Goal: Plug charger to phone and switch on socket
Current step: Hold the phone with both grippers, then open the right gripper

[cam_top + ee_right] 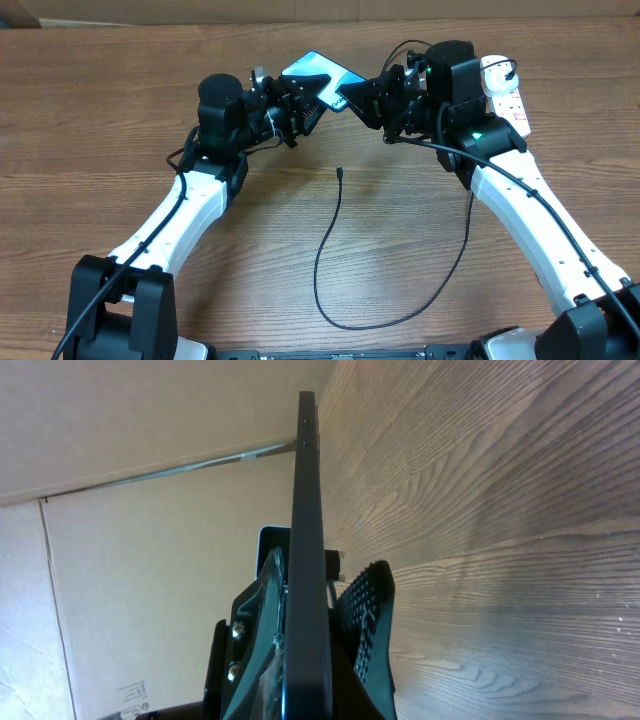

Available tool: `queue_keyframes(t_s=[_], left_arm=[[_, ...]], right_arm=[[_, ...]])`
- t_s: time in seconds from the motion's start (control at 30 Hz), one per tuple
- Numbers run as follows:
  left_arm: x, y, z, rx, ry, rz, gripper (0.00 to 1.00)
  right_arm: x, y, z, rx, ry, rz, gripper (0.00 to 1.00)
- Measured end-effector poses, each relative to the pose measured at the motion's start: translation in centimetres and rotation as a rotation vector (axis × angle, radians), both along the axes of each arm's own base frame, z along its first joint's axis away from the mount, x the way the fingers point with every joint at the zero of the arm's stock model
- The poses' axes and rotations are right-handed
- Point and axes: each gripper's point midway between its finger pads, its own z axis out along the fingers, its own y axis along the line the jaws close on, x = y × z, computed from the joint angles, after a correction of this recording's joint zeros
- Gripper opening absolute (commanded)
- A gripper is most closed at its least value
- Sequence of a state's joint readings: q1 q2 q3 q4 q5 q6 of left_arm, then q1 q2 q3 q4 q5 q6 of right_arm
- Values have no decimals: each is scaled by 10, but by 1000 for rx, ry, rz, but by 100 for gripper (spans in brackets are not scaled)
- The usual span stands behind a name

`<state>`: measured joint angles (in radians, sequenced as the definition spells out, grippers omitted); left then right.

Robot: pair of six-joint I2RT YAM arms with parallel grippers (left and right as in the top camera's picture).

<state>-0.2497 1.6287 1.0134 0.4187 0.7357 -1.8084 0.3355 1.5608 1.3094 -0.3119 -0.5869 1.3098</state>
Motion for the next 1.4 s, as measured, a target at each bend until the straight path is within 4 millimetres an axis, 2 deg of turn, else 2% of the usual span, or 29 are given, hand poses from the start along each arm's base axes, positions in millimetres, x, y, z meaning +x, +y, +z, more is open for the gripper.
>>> queue_keyframes(t_s=[0.73, 1.4], left_arm=[[0, 1, 0, -1, 1, -1, 21], [0, 1, 0, -1, 1, -1, 14]], right_arm=[[0, 0, -1, -2, 1, -3, 4], [-2, -1, -5, -10, 24, -3, 4]])
